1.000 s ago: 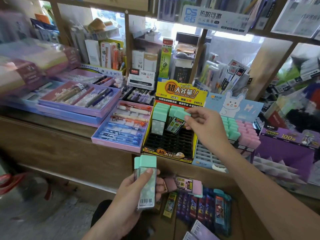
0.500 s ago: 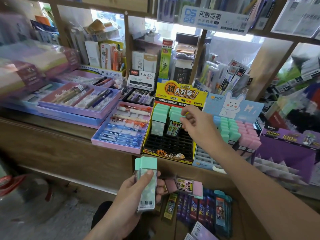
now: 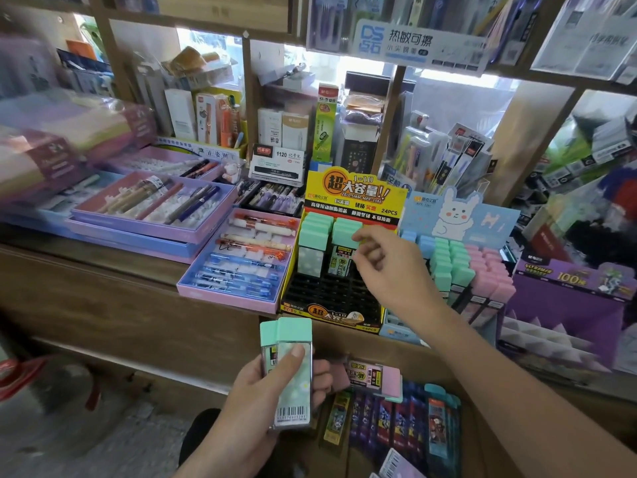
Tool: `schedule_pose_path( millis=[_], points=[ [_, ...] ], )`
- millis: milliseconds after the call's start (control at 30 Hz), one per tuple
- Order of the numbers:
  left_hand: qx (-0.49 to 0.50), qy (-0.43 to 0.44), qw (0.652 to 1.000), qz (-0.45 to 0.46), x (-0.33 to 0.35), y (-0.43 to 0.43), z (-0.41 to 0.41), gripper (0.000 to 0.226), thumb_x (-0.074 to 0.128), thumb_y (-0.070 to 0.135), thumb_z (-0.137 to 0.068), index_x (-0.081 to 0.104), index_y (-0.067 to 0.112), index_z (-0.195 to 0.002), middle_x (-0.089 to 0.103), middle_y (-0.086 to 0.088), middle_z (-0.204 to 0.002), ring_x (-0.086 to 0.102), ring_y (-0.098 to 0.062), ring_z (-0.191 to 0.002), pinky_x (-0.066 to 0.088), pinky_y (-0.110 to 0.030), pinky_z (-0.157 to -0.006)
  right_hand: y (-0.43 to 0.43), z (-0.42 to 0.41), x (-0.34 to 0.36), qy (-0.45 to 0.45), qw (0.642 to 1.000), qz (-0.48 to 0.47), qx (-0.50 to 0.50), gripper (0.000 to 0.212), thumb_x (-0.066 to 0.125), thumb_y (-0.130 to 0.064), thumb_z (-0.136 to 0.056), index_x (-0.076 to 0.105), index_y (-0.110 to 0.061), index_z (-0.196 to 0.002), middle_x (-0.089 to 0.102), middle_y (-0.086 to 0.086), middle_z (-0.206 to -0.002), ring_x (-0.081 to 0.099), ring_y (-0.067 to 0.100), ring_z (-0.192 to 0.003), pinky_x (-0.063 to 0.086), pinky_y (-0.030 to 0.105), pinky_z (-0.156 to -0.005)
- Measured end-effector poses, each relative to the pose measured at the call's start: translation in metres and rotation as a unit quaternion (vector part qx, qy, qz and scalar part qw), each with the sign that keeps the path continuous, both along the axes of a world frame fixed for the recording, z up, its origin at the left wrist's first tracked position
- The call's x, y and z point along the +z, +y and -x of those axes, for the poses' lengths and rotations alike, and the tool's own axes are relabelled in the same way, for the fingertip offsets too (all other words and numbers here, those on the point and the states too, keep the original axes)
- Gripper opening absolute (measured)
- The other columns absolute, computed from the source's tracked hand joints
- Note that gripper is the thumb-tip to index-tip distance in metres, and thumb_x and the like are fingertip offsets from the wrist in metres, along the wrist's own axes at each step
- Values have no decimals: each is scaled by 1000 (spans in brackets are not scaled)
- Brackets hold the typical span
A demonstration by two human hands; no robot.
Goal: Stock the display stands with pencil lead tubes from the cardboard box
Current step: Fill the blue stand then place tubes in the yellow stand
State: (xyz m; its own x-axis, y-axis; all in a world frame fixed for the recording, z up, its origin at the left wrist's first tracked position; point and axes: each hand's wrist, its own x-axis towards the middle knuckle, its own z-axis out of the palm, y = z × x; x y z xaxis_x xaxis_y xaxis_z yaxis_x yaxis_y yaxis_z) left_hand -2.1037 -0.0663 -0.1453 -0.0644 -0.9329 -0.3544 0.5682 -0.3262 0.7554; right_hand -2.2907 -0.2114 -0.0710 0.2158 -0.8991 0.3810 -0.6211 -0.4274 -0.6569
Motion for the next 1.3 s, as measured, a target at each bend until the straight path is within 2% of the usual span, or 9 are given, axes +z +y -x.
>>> schedule_pose_path(
  millis=[100, 233, 333, 433, 700, 833, 933, 1100, 1300],
  points=[
    [11, 2, 1000, -6, -2, 1, -1, 42, 80, 28, -79, 74, 3, -113, 75, -29, -109, 77, -39, -93, 63, -35, -66, 21, -5, -3, -80, 992, -92, 30, 15, 69, -14, -96, 73, -27, -98, 72, -8, -82, 69, 8, -68, 55, 18, -61],
    [16, -2, 1000, -2, -1, 0, 0, 35, 83, 28, -75, 79, 11, -104, 75, -28, -109, 77, -40, -94, 63, -36, -66, 47, -8, -13, -97, 971, -191, 108, 9, 68, -21, -98, 76, -23, -103, 77, -3, -85, 70, 13, -59, 53, 19, -53],
    [16, -17, 1000, 0, -2, -1, 0, 30, 83, 30, -76, 80, 15, -101, 76, -26, -109, 77, -38, -96, 63, -35, -68, 59, -11, -23, -89, 953, -250, 148, 14, 69, -27, -98, 75, -20, -107, 76, 2, -76, 65, 8, -54, 51, 22, -51],
    [9, -25, 1000, -1, -2, -1, 0, 31, 83, 32, -77, 80, 17, -105, 76, -24, -112, 76, -37, -100, 63, -35, -70, 64, -14, -27, -130, 935, -292, 156, 19, 73, -24, -95, 73, -16, -112, 78, 2, -85, 67, 9, -59, 51, 22, -51],
    [-2, -43, 999, 8, -3, -1, 0, 36, 84, 31, -72, 80, 13, -103, 76, -26, -109, 76, -41, -96, 63, -38, -70, 65, -15, -30, -187, 913, -334, 141, 19, 79, -21, -90, 72, -8, -102, 75, 6, -76, 63, 13, -59, 47, 24, -49],
    [7, -30, 1000, 0, 1, -2, 1, 30, 81, 30, -74, 82, 11, -97, 75, -30, -104, 77, -41, -84, 64, -41, -65, 62, -10, -29, -232, 900, -348, 124, 20, 79, -21, -90, 70, -8, -103, 72, 12, -74, 59, 16, -55, 45, 30, -52],
    [19, -24, 999, -29, 1, -1, 0, 25, 78, 30, -75, 83, 13, -93, 78, -25, -103, 78, -40, -83, 63, -40, -59, 57, -4, -25, -267, 892, -347, 111, 18, 78, -15, -91, 70, -5, -103, 74, 10, -75, 61, 14, -53, 49, 25, -51],
    [10, 28, 998, -50, 1, -1, -1, 48, 77, 25, -76, 68, 4, -119, 74, -30, -108, 75, -47, -92, 64, -49, -67, 50, 7, -20, -292, 899, -313, 94, 14, 75, -8, -91, 72, -4, -105, 76, 11, -81, 65, 16, -62, 50, 22, -52],
    [-15, 62, 997, -53, -4, -3, -2, 61, 72, 26, -74, 58, -4, -125, 71, -37, -110, 74, -50, -96, 64, -43, -66, 40, 17, -17, -333, 894, -289, 71, 13, 74, -6, -91, 76, -3, -104, 74, 18, -80, 61, 18, -60, 49, 23, -51]
  ],
)
